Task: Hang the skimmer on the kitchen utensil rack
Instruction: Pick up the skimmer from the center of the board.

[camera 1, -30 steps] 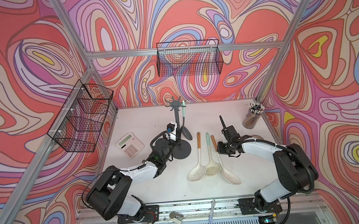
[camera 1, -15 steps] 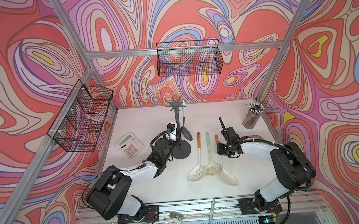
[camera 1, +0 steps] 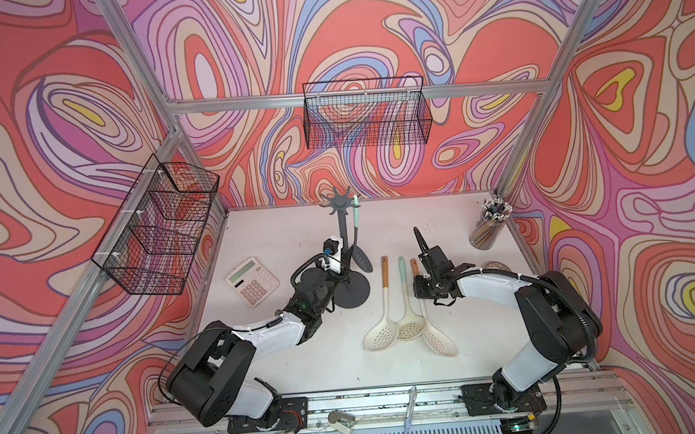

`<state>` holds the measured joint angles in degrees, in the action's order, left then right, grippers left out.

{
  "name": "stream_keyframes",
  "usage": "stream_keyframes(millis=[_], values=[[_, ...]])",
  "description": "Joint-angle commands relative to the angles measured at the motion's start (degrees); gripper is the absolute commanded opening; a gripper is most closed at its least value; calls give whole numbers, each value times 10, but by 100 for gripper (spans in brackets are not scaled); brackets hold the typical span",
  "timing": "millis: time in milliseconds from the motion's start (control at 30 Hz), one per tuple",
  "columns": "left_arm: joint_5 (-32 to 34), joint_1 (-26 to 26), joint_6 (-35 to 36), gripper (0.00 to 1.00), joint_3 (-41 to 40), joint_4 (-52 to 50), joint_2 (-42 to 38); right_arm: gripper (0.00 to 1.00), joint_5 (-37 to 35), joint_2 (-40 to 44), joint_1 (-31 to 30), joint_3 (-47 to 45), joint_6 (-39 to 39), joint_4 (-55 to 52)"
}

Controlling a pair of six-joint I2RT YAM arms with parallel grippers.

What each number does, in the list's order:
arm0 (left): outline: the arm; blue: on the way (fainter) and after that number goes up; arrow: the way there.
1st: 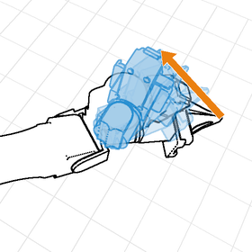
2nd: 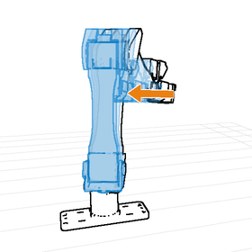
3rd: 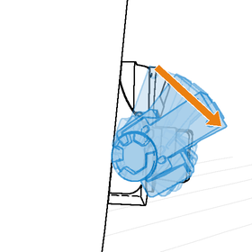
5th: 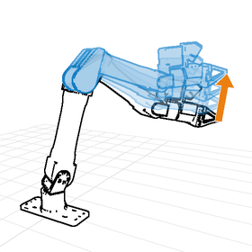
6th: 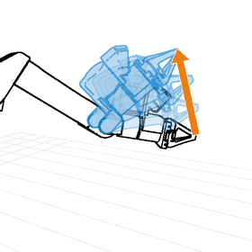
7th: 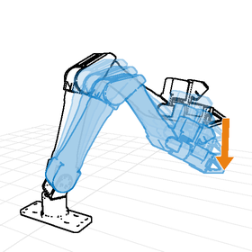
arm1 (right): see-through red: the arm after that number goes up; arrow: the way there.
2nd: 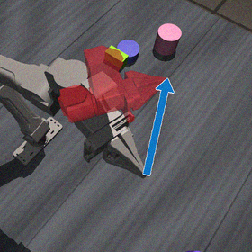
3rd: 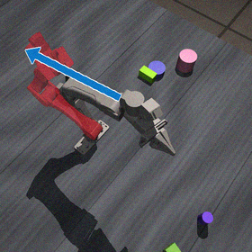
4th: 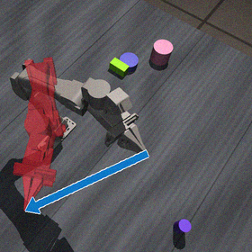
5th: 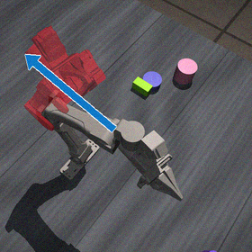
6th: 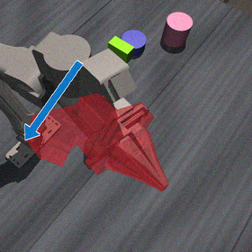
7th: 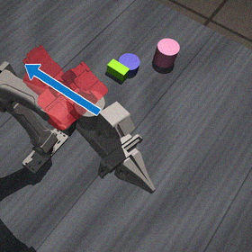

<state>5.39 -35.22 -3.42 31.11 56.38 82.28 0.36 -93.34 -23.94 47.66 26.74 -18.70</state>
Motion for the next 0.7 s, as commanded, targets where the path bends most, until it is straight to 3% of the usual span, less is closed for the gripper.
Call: stream_keyframes(millis=[0, 233, 667], values=[[2, 2, 7, 0, 17, 27, -2, 0, -56, 29, 1, -5, 5, -55], [0, 2, 7, 0, 18, 24, -5, 0, -136, 111, 1, 50, -33, -129], [2, 2, 10, 0, 19, 18, -6, 0, -127, 272, -19, 107, -154, -89]])
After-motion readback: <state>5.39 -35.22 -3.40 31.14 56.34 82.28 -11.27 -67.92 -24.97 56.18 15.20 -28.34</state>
